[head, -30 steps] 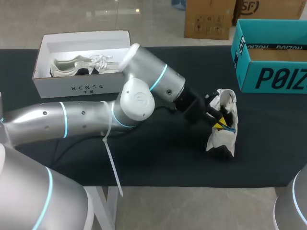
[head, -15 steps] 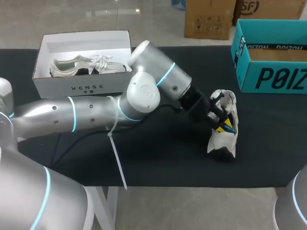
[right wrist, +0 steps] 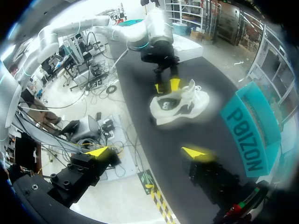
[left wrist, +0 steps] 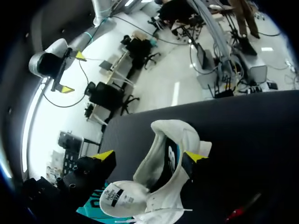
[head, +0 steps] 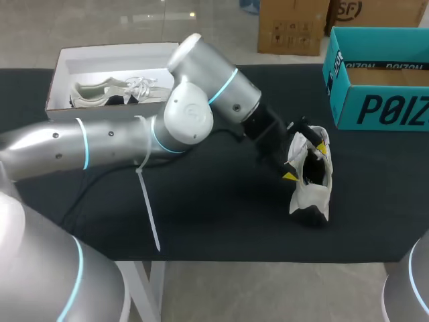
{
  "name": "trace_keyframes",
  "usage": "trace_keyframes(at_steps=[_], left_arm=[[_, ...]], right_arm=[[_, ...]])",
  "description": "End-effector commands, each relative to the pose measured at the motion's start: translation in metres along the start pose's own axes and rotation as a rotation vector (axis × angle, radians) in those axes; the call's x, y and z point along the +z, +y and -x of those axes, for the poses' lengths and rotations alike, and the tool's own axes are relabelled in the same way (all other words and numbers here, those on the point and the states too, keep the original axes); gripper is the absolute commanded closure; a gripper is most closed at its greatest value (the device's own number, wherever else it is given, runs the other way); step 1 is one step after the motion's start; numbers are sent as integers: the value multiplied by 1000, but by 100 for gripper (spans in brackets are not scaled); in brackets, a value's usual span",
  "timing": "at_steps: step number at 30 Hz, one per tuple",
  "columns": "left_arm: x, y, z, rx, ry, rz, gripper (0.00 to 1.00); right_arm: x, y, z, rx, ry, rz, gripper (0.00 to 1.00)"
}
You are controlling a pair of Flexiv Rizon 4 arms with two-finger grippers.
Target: Take the shoe out of the shoebox, open the shoe tongue, remove and reinsert the insole, then place the shoe into the shoebox
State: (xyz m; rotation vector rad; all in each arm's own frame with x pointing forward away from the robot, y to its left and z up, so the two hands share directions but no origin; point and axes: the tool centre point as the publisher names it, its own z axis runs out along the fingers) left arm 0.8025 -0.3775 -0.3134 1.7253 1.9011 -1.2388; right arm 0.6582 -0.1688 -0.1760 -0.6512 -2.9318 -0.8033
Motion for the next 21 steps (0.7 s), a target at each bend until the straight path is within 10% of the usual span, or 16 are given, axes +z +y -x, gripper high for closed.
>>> trace_keyframes(at_steps=[1, 6, 9, 21], left_arm=[[-25, -5, 9, 19, 25, 26, 0], [-28, -1, 26, 92, 173, 2, 0], [-30, -3, 35, 173, 388, 16, 100], [-8, -33, 25, 192, 565, 59, 100]], right_arm=[[1, -1, 0, 0, -1, -3, 0], [1, -1, 0, 0, -1, -3, 0], [1, -1, 0, 0, -1, -3, 0], [1, -1, 0, 0, -1, -3, 0]])
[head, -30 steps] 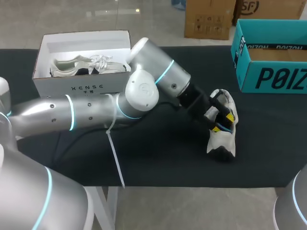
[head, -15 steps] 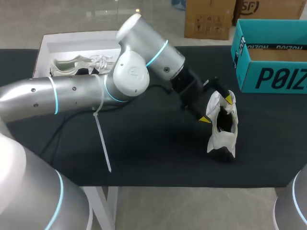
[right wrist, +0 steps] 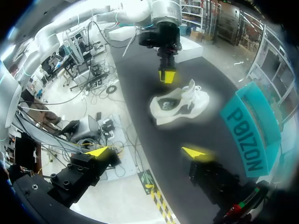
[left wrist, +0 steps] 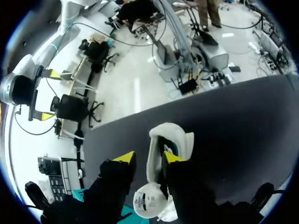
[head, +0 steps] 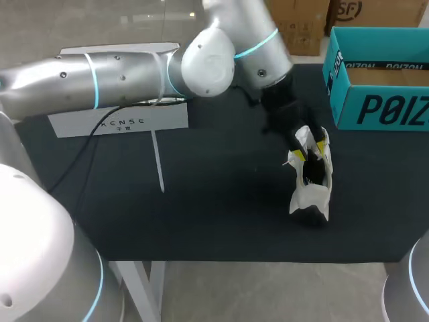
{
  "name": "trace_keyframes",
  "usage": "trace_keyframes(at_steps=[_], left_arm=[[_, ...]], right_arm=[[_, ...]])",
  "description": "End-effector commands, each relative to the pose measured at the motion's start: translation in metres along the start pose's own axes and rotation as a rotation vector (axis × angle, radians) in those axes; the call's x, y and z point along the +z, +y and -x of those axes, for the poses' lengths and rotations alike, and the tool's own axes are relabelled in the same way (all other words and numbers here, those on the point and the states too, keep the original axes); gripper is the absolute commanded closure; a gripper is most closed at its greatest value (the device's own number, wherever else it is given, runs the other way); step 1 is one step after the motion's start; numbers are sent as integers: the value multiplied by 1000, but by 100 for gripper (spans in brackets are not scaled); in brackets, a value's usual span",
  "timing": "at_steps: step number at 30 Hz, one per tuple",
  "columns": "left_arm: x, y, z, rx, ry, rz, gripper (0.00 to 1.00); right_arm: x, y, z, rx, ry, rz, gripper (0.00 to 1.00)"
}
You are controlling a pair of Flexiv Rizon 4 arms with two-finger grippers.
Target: Take the shoe out of the shoebox, open the shoe tongue, remove and reinsert the insole, then place the shoe into the shoebox
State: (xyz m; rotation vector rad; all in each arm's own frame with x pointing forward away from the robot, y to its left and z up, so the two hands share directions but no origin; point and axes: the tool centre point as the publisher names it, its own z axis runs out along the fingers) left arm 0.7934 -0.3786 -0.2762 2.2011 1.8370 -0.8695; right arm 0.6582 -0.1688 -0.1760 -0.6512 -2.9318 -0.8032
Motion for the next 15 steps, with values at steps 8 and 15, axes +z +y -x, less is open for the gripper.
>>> trace_keyframes(at_steps=[8, 15], left_arm=[[14, -20, -11, -61, 153, 103, 100], [21, -18, -24, -69, 128, 161, 100]], right_arm=[[1, -1, 0, 0, -1, -3, 0], [1, -1, 0, 0, -1, -3, 0]])
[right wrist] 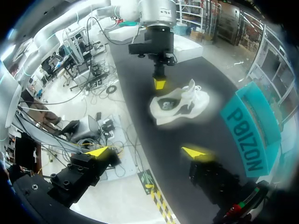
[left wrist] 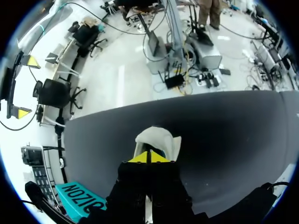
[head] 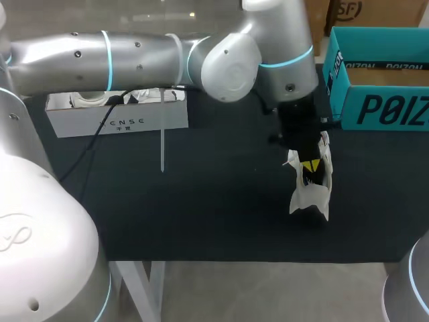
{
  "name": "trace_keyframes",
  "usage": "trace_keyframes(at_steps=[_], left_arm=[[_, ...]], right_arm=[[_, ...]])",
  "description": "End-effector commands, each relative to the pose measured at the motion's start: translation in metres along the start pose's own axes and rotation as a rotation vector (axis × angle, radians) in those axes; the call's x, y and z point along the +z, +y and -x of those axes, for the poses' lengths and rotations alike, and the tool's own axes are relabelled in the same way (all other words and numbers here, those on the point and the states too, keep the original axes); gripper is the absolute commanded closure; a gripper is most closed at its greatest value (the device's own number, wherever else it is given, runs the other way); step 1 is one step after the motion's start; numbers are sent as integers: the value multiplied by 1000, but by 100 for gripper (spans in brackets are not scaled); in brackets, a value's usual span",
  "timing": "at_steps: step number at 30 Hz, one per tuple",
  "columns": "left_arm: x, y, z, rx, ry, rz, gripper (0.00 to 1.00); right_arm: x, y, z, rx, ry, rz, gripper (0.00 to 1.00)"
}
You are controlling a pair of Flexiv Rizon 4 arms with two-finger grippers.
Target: Take the shoe out of the shoebox, open the shoe tongue, remove and reinsert the insole, then place the shoe into the shoebox
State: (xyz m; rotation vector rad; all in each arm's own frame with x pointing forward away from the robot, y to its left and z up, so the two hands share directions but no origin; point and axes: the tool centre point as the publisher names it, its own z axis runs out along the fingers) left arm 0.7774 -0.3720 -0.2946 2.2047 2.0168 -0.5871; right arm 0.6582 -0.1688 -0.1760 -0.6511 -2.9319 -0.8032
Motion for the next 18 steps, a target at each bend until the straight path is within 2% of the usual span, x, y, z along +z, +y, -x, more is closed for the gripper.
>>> trace_keyframes(at_steps=[1, 9, 18], left_arm=[[8, -5, -11, 12, -50, 53, 100], [34, 17, -12, 26, -39, 100, 100], [63, 35, -4, 78, 4, 83, 100]], right_arm=[[1, -1, 0, 1, -1, -3, 0], [1, -1, 0, 1, -1, -3, 0], [1, -1, 0, 1, -1, -3, 0]])
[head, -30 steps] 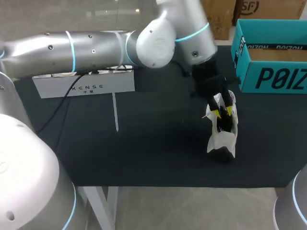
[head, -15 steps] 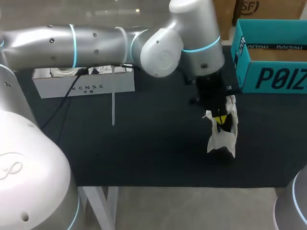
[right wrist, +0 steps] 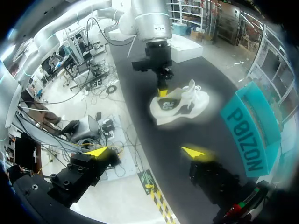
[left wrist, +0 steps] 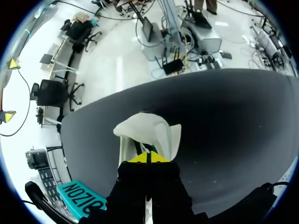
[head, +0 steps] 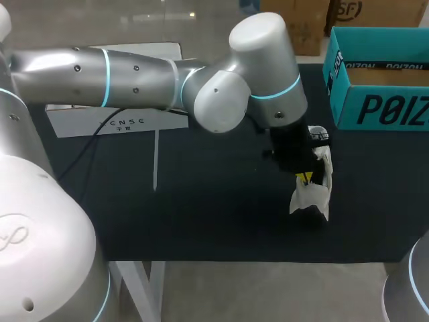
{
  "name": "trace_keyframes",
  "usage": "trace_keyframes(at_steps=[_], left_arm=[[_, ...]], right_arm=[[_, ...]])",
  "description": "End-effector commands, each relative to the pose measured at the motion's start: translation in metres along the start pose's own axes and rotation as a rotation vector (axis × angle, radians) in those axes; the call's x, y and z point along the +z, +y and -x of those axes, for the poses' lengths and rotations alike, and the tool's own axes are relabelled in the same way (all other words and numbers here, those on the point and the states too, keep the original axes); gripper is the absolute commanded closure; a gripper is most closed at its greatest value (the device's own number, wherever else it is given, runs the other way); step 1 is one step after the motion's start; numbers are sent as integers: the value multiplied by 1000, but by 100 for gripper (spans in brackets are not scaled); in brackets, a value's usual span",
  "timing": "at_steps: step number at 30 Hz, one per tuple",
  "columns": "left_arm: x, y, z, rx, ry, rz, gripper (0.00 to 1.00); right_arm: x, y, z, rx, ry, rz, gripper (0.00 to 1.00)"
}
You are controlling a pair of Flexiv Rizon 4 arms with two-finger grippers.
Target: Take the shoe out of the shoebox, open the shoe tongue, remove and reinsert the insole, then place the shoe into the shoebox
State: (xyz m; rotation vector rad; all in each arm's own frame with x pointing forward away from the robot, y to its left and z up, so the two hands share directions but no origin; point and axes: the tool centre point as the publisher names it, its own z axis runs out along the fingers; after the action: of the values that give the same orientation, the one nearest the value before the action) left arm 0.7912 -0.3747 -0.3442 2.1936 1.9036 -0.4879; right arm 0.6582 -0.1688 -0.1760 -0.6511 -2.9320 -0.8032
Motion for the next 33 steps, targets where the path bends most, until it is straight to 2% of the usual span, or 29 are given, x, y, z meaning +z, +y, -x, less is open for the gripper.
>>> trace_keyframes(at_steps=[1, 7, 14, 18, 27, 30, 33], left_arm=[[24, 12, 10, 9, 27, -17, 100], [52, 12, 14, 41, 100, -80, 100], [78, 1, 7, 11, 120, -126, 100], [73, -4, 9, 3, 116, -123, 100], [33, -2, 11, -2, 141, -58, 100], [30, 2, 10, 2, 147, -37, 100], [36, 6, 10, 10, 152, -30, 100]], right_arm=[[1, -1, 0, 1, -1, -2, 0], [1, -1, 0, 1, -1, -2, 0], [1, -1, 0, 1, -1, -2, 0], [1, -1, 0, 1, -1, -2, 0], [1, -1, 0, 1, -1, -2, 0], [1, -1, 0, 1, -1, -2, 0], [1, -1, 0, 1, -1, -2, 0]])
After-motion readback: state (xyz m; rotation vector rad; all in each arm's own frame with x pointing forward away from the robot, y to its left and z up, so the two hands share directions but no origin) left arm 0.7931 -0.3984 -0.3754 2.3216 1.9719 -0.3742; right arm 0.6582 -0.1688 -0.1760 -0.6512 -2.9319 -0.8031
